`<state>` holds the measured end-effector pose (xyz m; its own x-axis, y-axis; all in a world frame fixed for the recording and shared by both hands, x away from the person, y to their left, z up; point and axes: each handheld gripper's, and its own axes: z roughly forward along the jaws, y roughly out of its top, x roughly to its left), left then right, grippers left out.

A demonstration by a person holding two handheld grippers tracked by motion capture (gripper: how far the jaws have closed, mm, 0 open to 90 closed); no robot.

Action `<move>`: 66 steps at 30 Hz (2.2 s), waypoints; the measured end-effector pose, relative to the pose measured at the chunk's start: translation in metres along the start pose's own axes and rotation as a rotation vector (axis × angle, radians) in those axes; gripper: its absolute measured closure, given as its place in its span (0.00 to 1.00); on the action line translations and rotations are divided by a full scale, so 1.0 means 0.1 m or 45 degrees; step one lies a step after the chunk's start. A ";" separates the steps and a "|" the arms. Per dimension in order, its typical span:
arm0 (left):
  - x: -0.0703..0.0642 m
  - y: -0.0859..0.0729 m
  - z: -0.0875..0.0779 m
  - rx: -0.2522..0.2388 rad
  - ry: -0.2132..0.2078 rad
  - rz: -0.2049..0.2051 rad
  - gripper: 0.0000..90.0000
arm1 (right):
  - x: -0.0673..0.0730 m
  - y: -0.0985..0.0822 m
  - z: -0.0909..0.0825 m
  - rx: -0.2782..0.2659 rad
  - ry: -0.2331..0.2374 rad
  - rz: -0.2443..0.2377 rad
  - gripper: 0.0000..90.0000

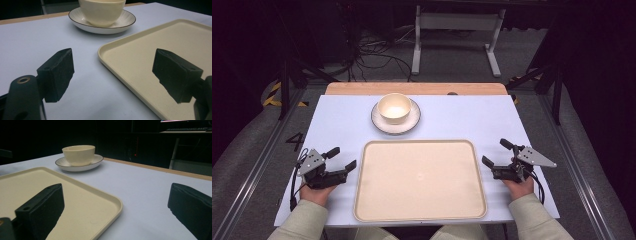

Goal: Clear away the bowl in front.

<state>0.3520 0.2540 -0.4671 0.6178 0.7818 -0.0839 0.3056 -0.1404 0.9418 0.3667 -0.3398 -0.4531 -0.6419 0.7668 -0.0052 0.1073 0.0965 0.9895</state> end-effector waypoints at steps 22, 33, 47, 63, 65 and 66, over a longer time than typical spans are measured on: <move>-0.07 0.10 0.00 0.028 -0.010 0.040 0.20 | -0.01 -0.01 0.01 0.006 -0.011 0.023 0.00; -0.19 0.27 -0.03 0.019 -0.014 0.102 0.20 | -0.01 -0.01 0.00 0.005 -0.010 0.034 0.00; -0.24 0.45 -0.12 -0.033 -0.046 0.024 0.15 | -0.02 -0.02 0.00 0.004 -0.009 0.038 0.00; -0.24 0.63 -0.12 -0.069 -0.039 0.012 0.14 | -0.03 -0.02 0.00 0.003 -0.015 0.050 0.00; -0.22 0.65 -0.09 -0.061 -0.041 0.012 0.14 | -0.02 -0.02 0.00 0.005 -0.017 0.049 0.00; -0.21 0.67 -0.08 -0.057 -0.040 0.016 0.14 | -0.02 -0.02 0.00 0.005 -0.017 0.048 0.00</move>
<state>0.3536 0.2330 -0.4000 0.6439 0.7608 -0.0811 0.2652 -0.1225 0.9564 0.3684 -0.3415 -0.4549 -0.6272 0.7783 0.0301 0.1343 0.0700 0.9885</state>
